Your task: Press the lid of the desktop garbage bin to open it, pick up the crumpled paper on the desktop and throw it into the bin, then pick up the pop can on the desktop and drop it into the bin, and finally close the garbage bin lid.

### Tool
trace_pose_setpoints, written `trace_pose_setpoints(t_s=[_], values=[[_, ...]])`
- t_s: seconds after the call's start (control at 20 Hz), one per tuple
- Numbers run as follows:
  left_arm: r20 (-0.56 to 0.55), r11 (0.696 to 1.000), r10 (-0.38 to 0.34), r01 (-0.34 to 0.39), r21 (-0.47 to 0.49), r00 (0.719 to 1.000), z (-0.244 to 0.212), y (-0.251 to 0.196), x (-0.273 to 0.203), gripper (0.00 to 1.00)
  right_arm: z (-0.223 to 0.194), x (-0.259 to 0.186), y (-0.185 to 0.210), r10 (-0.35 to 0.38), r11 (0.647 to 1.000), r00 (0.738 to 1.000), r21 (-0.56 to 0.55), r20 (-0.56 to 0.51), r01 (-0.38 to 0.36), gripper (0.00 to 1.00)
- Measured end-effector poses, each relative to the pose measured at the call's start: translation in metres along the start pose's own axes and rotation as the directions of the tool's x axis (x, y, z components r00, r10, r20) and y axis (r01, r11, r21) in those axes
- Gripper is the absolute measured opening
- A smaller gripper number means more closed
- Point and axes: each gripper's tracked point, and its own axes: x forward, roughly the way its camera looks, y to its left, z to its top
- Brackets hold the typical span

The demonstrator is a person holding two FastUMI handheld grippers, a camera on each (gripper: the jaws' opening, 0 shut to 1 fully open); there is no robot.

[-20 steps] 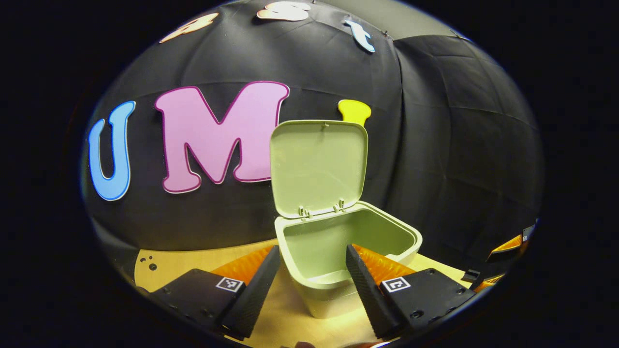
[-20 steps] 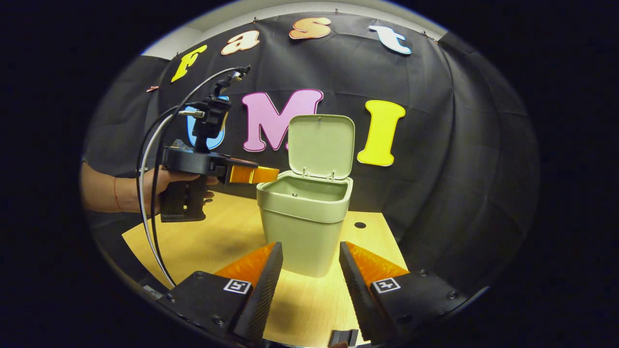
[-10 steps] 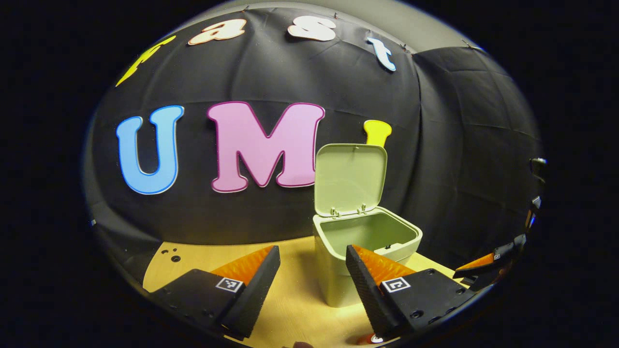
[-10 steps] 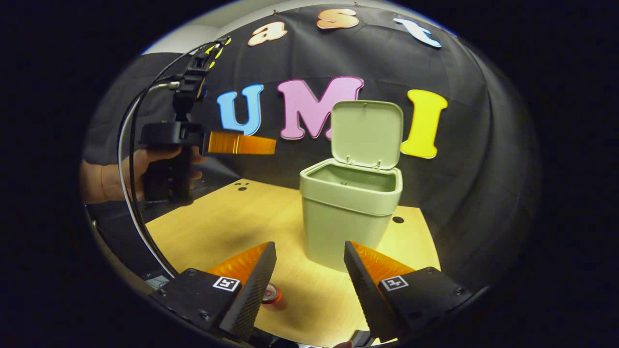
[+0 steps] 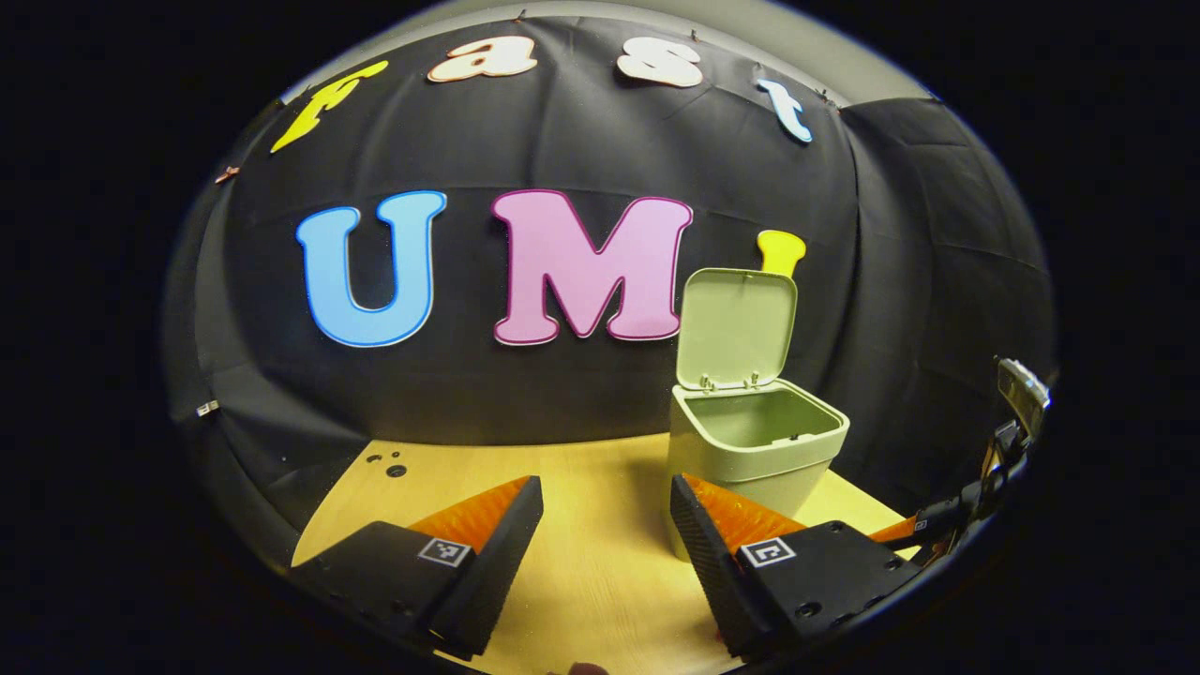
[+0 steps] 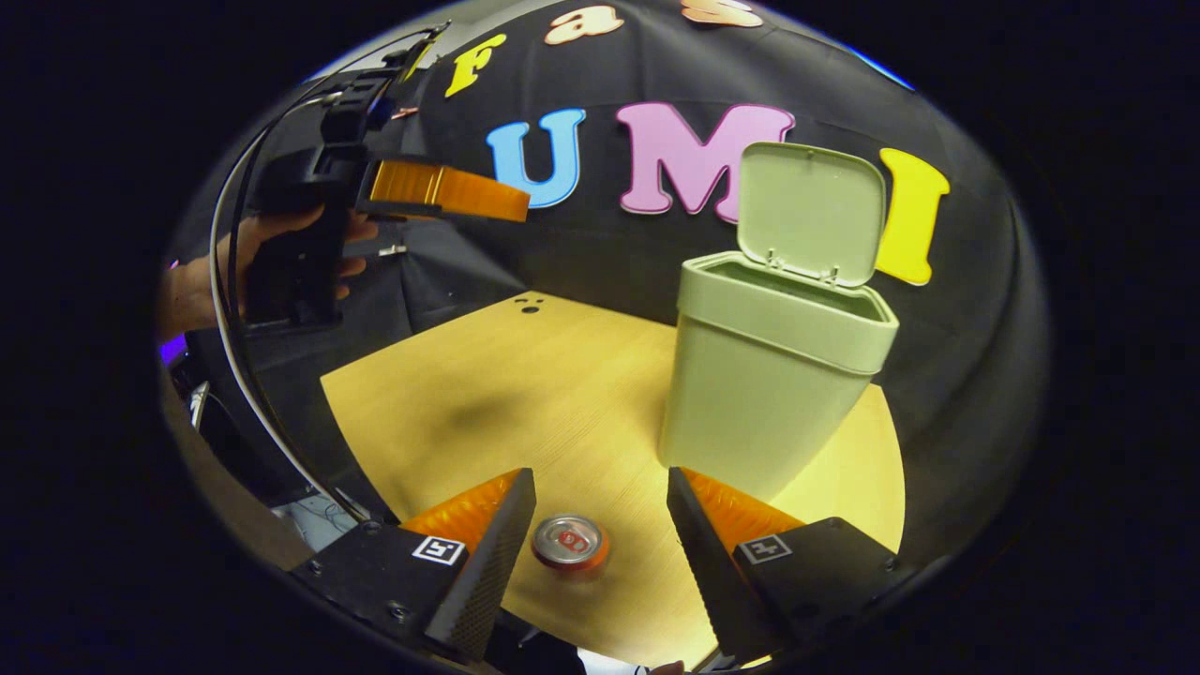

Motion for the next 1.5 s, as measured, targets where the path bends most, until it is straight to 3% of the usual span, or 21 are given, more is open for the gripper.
trace_pose_setpoints(t_s=[0.55, 0.8, 1.15, 1.2, 1.5], values=[[-0.055, 0.994, 0.078, -0.082, -0.067, 0.995, -0.034, 0.017, -0.046, 0.89, -0.061, 0.037, 0.022, 0.078, 0.997, 0.983, -0.010, -0.168, -0.081, 0.90], [-0.069, 0.993, 0.087, -0.091, -0.068, 0.994, -0.038, 0.019, -0.050, 0.89, -0.087, 0.043, 0.019, 0.067, 0.998, 0.970, 0.024, -0.235, -0.063, 0.90], [-0.073, 0.993, 0.097, -0.101, -0.062, 0.993, -0.039, 0.021, -0.050, 0.89, -0.099, 0.048, 0.018, 0.074, 0.997, 0.957, 0.035, -0.280, -0.066, 0.90], [-0.071, 0.993, 0.100, -0.104, -0.058, 0.992, -0.038, 0.022, -0.051, 0.89, -0.099, 0.050, 0.017, 0.073, 0.997, 0.959, 0.039, -0.275, -0.065, 0.83], [-0.061, 0.994, 0.095, -0.098, -0.046, 0.994, -0.034, 0.018, -0.048, 0.89, -0.085, 0.040, 0.006, 0.042, 0.999, 0.967, 0.031, -0.252, -0.036, 0.83]])
